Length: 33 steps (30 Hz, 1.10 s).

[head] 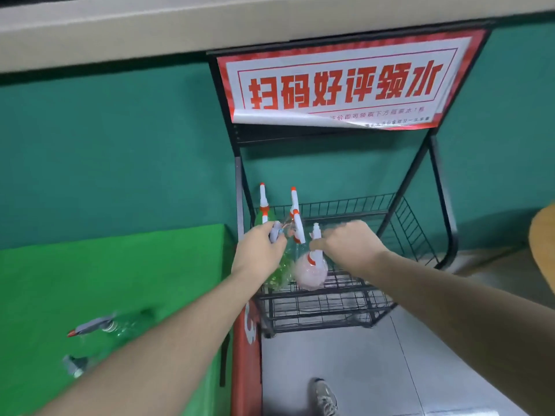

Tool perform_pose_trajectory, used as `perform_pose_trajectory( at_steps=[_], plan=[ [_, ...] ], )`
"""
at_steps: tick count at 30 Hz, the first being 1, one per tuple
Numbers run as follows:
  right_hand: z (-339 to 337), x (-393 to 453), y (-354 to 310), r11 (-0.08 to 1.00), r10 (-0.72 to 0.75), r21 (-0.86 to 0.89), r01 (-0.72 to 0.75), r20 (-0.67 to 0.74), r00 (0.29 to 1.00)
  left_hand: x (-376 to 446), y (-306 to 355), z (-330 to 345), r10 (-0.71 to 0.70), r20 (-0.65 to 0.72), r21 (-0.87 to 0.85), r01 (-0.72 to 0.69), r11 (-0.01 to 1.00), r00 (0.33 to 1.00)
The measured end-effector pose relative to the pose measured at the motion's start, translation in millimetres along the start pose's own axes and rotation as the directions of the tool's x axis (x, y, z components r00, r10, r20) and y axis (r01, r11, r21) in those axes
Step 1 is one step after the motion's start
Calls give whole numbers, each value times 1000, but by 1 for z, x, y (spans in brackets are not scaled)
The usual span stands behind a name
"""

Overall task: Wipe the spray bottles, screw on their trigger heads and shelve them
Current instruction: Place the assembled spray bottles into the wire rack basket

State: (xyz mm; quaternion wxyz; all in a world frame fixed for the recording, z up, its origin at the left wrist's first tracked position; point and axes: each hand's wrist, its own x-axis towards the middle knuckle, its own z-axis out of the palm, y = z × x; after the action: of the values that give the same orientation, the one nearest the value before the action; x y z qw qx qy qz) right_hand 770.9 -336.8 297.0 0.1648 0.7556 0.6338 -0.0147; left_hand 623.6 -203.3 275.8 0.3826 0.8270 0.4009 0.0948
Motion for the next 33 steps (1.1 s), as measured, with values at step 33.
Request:
perform_pose_trajectory(
  at_steps=[33],
  plan=[
    [116, 67, -13, 449, 209, 850, -275, 199, 957, 54, -50, 72, -334, 64, 230, 312, 922, 940]
  ],
)
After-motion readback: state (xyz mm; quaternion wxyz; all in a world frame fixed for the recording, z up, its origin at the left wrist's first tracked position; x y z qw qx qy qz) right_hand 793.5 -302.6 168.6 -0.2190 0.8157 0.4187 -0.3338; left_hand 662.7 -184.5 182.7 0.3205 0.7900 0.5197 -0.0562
